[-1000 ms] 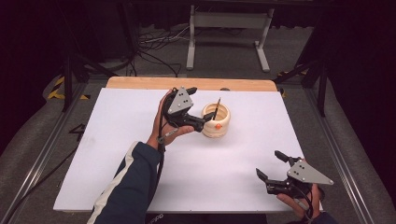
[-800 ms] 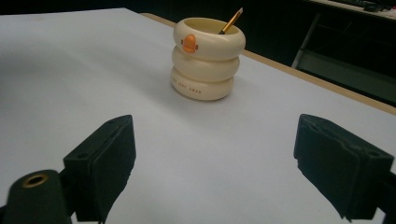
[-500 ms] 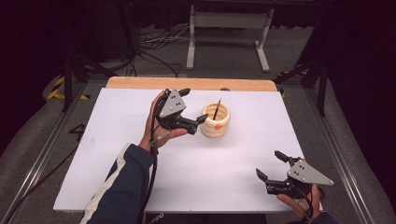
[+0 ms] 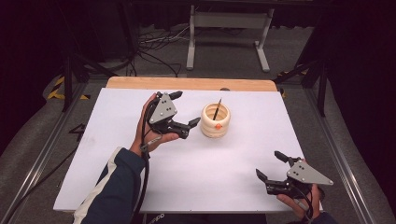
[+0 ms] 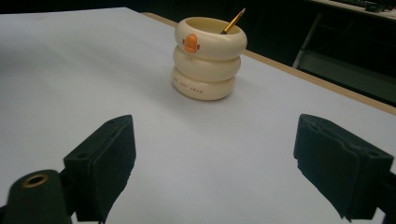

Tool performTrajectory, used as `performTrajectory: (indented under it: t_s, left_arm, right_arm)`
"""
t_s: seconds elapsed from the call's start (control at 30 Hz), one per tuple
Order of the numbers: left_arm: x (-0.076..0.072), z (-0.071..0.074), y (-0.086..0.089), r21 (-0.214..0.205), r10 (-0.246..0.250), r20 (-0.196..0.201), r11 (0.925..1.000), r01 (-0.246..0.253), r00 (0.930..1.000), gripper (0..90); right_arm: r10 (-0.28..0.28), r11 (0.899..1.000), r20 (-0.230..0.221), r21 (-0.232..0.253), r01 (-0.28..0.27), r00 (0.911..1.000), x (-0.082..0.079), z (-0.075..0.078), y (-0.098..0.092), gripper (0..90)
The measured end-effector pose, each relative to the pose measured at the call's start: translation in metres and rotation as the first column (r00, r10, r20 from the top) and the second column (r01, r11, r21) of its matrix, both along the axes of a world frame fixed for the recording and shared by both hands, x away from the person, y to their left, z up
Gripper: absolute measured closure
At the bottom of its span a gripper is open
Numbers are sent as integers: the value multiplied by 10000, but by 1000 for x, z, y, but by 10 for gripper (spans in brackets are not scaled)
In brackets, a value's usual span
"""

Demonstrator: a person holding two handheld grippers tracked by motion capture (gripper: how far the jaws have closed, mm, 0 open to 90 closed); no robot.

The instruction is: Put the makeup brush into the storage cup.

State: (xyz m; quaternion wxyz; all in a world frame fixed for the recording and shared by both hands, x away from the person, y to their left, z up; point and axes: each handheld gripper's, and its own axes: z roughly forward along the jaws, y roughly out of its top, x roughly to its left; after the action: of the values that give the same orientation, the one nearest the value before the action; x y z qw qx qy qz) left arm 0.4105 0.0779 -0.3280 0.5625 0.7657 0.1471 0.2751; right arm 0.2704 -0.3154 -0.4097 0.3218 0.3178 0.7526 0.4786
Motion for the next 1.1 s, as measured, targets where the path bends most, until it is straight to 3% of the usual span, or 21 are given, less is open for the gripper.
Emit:
performTrajectory:
  t_s: [0.43,1.1]
  left_arm:
    - [-16,-5,12,198,-147,120,9997,144,9998,38]
    - [-46,-19,41,446,-47,379,9990,30,9993,38]
  right_arm:
    - [-64,9999,140,132,62,9999,-1,1,-2,132]
    - [-411,9991,885,105,403,9952,-5,5,-5,101]
